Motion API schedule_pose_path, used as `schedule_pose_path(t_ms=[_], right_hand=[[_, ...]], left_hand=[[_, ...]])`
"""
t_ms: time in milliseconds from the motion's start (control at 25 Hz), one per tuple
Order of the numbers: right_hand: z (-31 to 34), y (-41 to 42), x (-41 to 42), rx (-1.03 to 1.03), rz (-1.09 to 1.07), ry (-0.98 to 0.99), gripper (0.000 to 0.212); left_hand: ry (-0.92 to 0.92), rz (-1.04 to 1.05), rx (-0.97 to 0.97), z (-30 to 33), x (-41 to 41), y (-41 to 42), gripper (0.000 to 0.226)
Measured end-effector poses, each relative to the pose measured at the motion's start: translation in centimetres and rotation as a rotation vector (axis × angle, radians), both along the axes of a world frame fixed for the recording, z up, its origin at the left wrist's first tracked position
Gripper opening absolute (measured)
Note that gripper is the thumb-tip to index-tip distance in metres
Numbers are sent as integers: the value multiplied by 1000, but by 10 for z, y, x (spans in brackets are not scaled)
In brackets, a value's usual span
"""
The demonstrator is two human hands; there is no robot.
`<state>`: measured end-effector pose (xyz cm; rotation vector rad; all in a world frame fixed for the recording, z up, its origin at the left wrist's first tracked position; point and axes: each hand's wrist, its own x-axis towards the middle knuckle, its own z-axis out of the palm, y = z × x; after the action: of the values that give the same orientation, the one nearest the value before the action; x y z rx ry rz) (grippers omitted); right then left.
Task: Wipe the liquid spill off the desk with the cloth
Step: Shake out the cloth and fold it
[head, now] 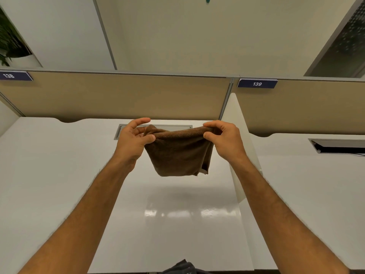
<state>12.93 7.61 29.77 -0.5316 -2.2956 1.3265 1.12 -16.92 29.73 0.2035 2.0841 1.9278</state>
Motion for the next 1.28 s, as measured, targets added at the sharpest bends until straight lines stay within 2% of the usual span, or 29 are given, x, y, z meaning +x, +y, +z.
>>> schedule_pose_path(t_ms=[200,360,480,800,920,1000,1080,1120,1200,1240,1280], right_hand=[[3,1,6,103,26,-11,16],[6,-3,10,-87,0,-9,15],[13,-4,18,-166,13,-38,14],[18,-4,37,138,68,-111,4],[11,-3,49,99,198,-207,5],[7,0,59,40,300,-273,12],[6,3,61,-68,340,-216,18],[4,2,59,-188,317,-116,17],[-7,-7,54,-654,237,70,14],[-20,-17,54,-831,240,65,22],[-37,-29,59,-903,269,-6,32]], left_hand=[[44,60,-22,5,4,1,39],[-37,94,45,6,10,-1,30],[1,121,12,8,17,-3,30],[257,24,-183,16,31,-20,30],[358,-80,-324,12,38,-29,21],[344,-173,-375,8,39,-35,21],[263,-228,-330,6,41,-38,26],[239,-220,-285,6,41,-38,28],[229,-166,-161,5,42,-35,31],[227,-144,-102,5,42,-32,32],[226,-122,-66,4,43,-28,32]])
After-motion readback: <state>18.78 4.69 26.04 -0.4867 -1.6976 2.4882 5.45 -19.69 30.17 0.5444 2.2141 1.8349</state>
